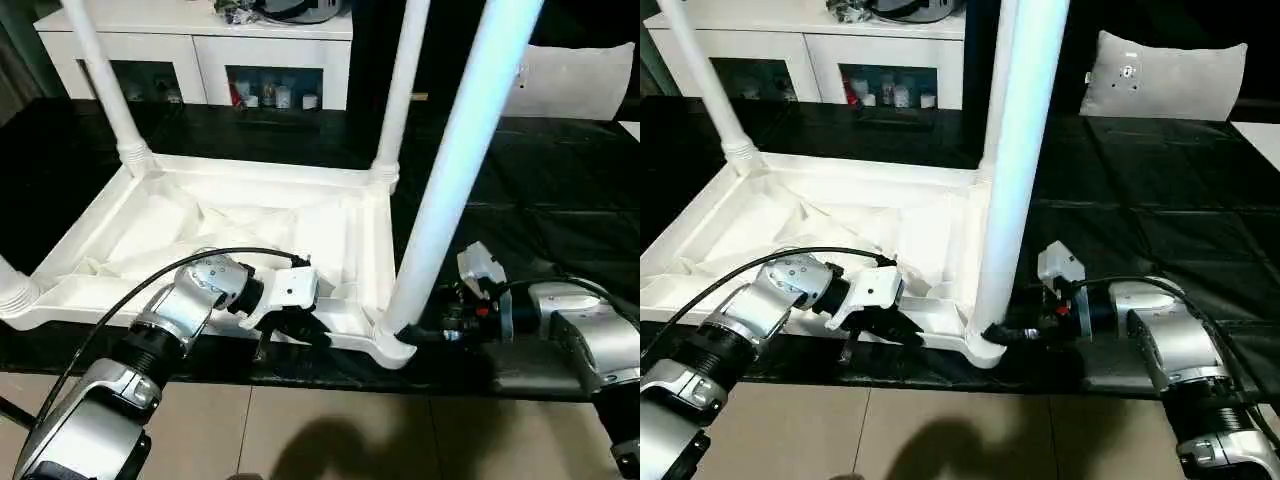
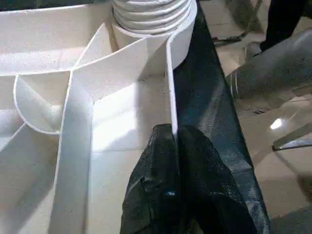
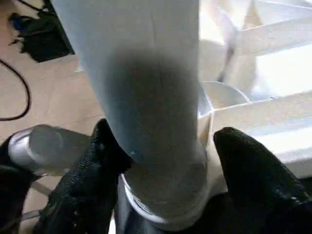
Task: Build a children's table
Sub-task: Rotate leg to tighten
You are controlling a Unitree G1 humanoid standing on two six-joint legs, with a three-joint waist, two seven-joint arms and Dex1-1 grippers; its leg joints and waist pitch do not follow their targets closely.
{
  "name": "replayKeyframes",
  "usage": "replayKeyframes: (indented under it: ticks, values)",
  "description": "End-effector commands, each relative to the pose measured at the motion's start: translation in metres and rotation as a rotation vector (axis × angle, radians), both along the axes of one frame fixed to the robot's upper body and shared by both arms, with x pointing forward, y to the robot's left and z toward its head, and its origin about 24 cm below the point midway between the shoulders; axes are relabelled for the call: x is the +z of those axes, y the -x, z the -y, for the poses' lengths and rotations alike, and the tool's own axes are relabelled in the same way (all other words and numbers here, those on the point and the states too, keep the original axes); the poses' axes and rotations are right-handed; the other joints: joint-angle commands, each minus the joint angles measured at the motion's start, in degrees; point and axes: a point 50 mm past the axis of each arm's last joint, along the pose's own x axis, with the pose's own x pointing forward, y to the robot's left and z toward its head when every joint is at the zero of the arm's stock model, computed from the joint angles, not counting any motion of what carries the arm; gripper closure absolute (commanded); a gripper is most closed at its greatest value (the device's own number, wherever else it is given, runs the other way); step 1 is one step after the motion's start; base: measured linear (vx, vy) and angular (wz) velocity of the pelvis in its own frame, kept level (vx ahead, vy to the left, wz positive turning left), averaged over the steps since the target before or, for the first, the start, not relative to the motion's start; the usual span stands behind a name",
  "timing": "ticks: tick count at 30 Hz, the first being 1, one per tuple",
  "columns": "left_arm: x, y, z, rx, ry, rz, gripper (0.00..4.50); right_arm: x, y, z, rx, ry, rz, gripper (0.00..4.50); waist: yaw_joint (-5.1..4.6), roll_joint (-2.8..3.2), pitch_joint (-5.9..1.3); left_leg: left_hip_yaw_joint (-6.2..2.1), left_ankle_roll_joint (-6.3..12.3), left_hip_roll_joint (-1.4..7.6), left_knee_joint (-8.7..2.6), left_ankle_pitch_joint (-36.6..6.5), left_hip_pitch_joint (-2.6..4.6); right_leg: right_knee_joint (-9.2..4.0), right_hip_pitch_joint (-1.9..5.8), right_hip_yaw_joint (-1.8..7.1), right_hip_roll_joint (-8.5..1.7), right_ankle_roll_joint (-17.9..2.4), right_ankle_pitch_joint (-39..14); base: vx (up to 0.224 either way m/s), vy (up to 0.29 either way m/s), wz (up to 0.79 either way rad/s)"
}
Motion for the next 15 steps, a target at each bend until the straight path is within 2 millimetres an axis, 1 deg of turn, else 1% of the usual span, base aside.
replayKeyframes:
  ticks: [1, 2, 3, 4, 6, 11, 15]
  values:
    - [-0.001, 0.004, 0.007, -0.087, -0.039, -0.008, 4.5, 0.003, 0.0, -0.002, 0.03, -0.008, 0.015, 1.69, -0.14, -0.88, -3.75, 0.03, 5.34, 1.73, -3.36, -4.0, -0.81, -3.73, 3.88, 3.46, -3.81, -8.5, -14.2, 0.0, 0.0, 0.0]
    - [-0.001, 0.004, 0.007, -0.09, -0.04, -0.009, 4.5, 0.003, 0.0, -0.003, 0.034, -0.01, 0.013, 1.91, -0.1, -0.89, -3.75, 0.03, 5.31, 1.72, -3.34, -4.0, -0.83, -3.72, 3.9, 3.45, -3.81, -8.5, -14.2, 0.0, 0.0, 0.0]
    - [-0.002, 0.004, 0.007, -0.094, -0.04, -0.009, 4.5, 0.003, 0.0, -0.003, 0.04, -0.014, 0.008, 1.91, -0.04, -0.89, -3.75, 0.04, 5.19, 1.7, -3.34, -4.1, -0.81, -3.77, 3.9, 3.44, -3.79, -8.4, -14.5, 0.0, 0.0, 0.0]
    - [-0.002, 0.004, 0.007, -0.094, -0.04, -0.009, 4.5, 0.003, 0.0, -0.003, 0.04, -0.014, 0.008, 2.08, -0.01, -0.93, -3.76, 0.04, 5.16, 1.68, -3.33, -4.0, -0.83, -3.73, 3.92, 3.46, -3.78, -8.3, -14.4, 0.0, 0.0, 0.0]
    - [-0.002, 0.004, 0.007, -0.096, -0.039, -0.011, 4.5, 0.002, 0.001, -0.004, 0.047, -0.022, -0.004, 2.15, 0.02, -0.86, -3.74, 0.03, 5.11, 1.64, -3.34, -4.0, -0.84, -3.78, 3.91, 3.44, -3.75, -8.1, -14.5, 0.0, 0.0, 0.0]
    - [-0.004, 0.006, 0.007, -0.093, -0.033, -0.025, 4.5, 0.0, 0.007, -0.004, 0.058, -0.048, -0.038, 2.4, 0.03, -0.96, -3.78, 0.03, 5.09, 1.67, -3.33, -3.9, -0.79, -3.78, 3.93, 3.43, -3.72, -7.8, -14.7, 0.0, 0.0, 0.0]
    - [-0.007, 0.008, 0.007, -0.086, -0.028, -0.04, 4.5, -0.001, 0.012, -0.004, 0.052, -0.091, -0.066, 2.46, 0.3, -0.95, -3.83, 0.0, 5.43, 1.74, -3.31, -3.4, -0.83, -3.65, 3.93, 3.47, -3.74, -8.0, -13.8, 0.0, 0.0, 0.0]
